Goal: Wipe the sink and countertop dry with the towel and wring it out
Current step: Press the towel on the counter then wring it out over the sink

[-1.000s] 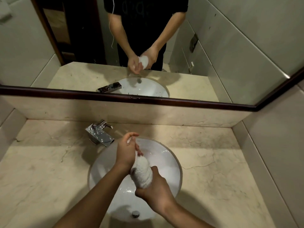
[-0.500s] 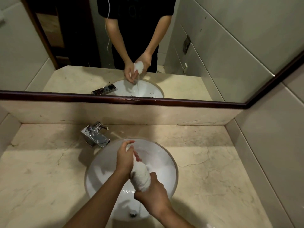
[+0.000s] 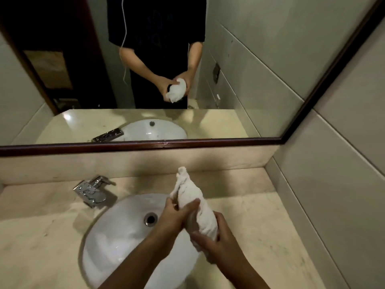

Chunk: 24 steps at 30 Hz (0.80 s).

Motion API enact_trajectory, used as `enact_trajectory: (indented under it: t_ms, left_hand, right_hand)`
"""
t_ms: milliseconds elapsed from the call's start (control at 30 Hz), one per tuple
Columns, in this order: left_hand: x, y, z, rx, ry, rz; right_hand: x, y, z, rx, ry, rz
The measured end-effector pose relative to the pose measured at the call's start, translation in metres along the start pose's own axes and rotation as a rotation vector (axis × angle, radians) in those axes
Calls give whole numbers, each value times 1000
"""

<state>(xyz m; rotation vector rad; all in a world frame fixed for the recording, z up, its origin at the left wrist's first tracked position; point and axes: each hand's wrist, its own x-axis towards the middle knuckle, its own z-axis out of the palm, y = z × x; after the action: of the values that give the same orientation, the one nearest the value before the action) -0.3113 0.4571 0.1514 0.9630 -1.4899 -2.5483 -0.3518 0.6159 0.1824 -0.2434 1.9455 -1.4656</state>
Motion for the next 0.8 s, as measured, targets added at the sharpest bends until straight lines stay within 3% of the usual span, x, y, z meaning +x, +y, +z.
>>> enact_trajectory:
  t_ms: [133, 267, 400, 533, 667, 800]
  left_hand:
    - [1, 6, 61, -192, 40, 101]
    - [-2, 19, 110, -200, 63, 189]
    - [-7, 39, 147, 25, 51, 267]
    - [-13, 54, 167, 225, -17, 196]
    - [-24, 54, 177, 141, -37, 148]
    - [-38, 39, 183, 57, -117, 360]
  right_hand:
    - [-2, -15, -54, 108, 43, 1]
    - [-8, -29, -101, 128, 99, -79]
    - [-12, -50, -143, -40, 253, -280]
    - [-12, -66, -165, 15, 330, -408]
    - [-4, -76, -174, 170, 414, -306]
    - [-9, -101, -177, 484, 323, -169]
